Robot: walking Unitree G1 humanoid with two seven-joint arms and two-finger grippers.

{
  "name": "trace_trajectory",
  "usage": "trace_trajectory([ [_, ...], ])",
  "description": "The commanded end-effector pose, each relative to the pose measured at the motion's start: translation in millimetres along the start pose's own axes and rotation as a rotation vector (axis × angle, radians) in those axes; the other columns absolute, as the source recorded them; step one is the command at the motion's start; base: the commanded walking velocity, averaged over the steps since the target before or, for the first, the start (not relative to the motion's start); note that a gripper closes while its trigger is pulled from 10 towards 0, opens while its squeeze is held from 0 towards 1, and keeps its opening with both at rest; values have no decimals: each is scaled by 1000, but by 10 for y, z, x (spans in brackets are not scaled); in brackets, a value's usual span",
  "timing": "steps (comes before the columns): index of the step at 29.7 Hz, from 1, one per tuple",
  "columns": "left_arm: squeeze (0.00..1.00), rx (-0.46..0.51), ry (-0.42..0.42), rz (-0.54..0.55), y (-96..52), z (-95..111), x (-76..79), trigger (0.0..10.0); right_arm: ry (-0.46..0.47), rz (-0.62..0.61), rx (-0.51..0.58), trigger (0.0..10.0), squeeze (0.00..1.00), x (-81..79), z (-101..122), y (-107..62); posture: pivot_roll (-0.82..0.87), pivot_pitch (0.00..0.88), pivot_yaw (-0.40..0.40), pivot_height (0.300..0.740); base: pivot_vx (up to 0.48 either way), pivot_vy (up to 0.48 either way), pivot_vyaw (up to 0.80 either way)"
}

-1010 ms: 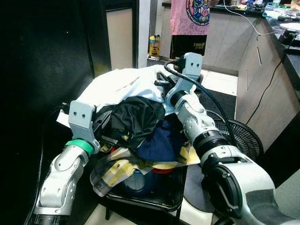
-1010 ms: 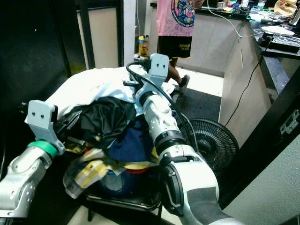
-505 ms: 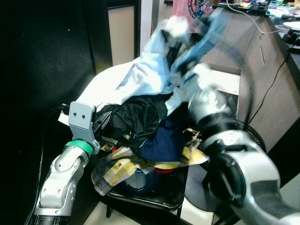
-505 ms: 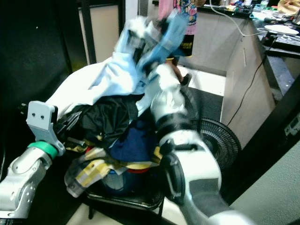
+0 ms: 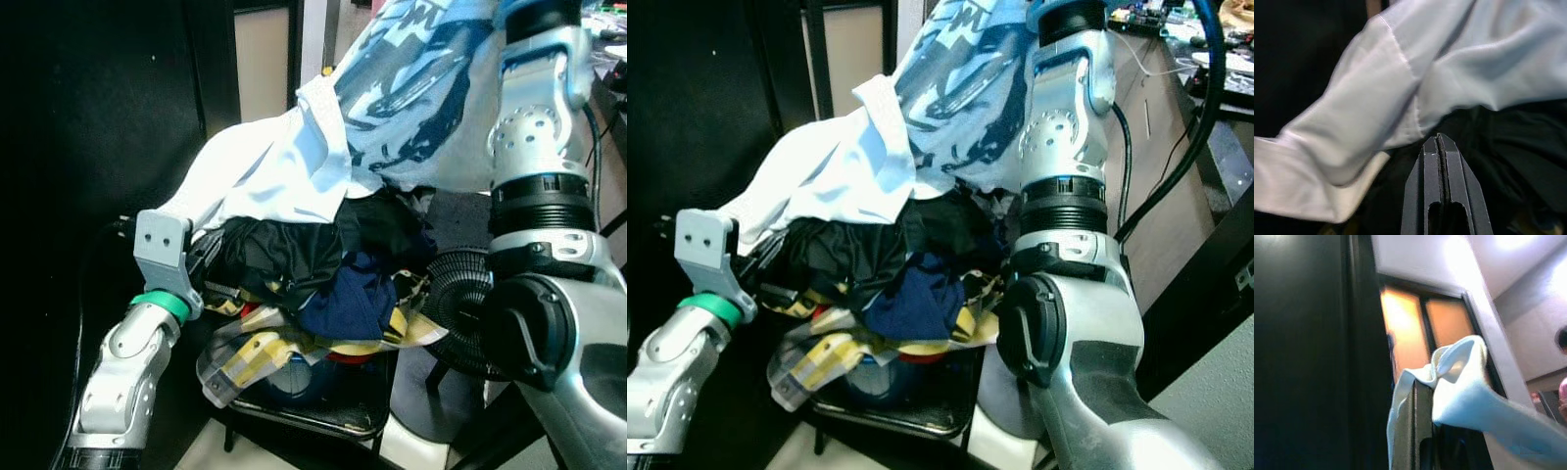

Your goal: Clothes washing

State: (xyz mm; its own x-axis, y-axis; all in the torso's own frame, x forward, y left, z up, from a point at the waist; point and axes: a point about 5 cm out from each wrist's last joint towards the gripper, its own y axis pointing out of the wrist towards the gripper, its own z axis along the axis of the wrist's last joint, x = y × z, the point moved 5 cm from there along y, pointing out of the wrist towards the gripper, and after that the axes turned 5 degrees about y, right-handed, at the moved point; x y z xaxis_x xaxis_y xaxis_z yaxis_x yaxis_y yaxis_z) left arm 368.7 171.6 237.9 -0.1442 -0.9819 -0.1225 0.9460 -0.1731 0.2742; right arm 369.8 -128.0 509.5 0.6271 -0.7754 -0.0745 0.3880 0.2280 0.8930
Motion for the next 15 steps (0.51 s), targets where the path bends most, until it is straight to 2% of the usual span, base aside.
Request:
trace_trajectory([
  [1, 0, -1, 10, 23, -1, -11, -46, 10000, -22, 3, -137, 0, 0, 15, -302, -139, 35, 43, -12, 740, 0, 0, 0],
  [2, 0, 0, 10, 36, 0, -10, -71, 10000, -54, -46, -287, 0, 0, 111, -647, -382, 32, 41, -12, 740, 0, 0, 0],
  [3, 0, -1, 11, 46, 1, -11, -85, 10000, -80, -89, -377, 1176, 0, 191, -854, -574, 32, 39, -14, 740, 0, 0, 0],
  [4, 0, -3, 12, 55, -2, -17, -101, 10000, -73, -149, -474, 10000, 0, 273, -1093, -842, 33, 38, -15, 740, 0, 0, 0],
  [5, 0, -3, 12, 55, -2, -17, -101, 10000, -73, -149, -474, 10000, 0, 273, -1093, -842, 33, 38, -15, 740, 0, 0, 0],
  [6, 0, -5, 12, 62, -5, -22, -112, 10000, -80, -187, -545, 10000, 0, 316, -1259, -1061, 33, 37, -15, 740, 0, 0, 0],
  [8, 0, -5, 12, 62, -5, -22, -112, 10000, -80, -187, -545, 10000, 0, 316, -1259, -1061, 33, 37, -15, 740, 0, 0, 0],
  [10, 0, -8, 13, 71, -13, -32, -118, 10000, -62, -220, -583, 10000, 0, 289, -1411, -1337, 32, 32, -21, 740, 0, 0, 0],
  [13, 0, -9, 11, 74, -16, -37, -113, 10000, -48, -231, -581, 10000, 0, 270, -1425, -1387, 31, 30, -22, 740, 0, 0, 0],
  [15, 0, -10, 9, 75, -19, -41, -104, 10000, -33, -239, -577, 10000, 0, 259, -1427, -1412, 30, 31, -23, 740, 0, 0, -456],
])
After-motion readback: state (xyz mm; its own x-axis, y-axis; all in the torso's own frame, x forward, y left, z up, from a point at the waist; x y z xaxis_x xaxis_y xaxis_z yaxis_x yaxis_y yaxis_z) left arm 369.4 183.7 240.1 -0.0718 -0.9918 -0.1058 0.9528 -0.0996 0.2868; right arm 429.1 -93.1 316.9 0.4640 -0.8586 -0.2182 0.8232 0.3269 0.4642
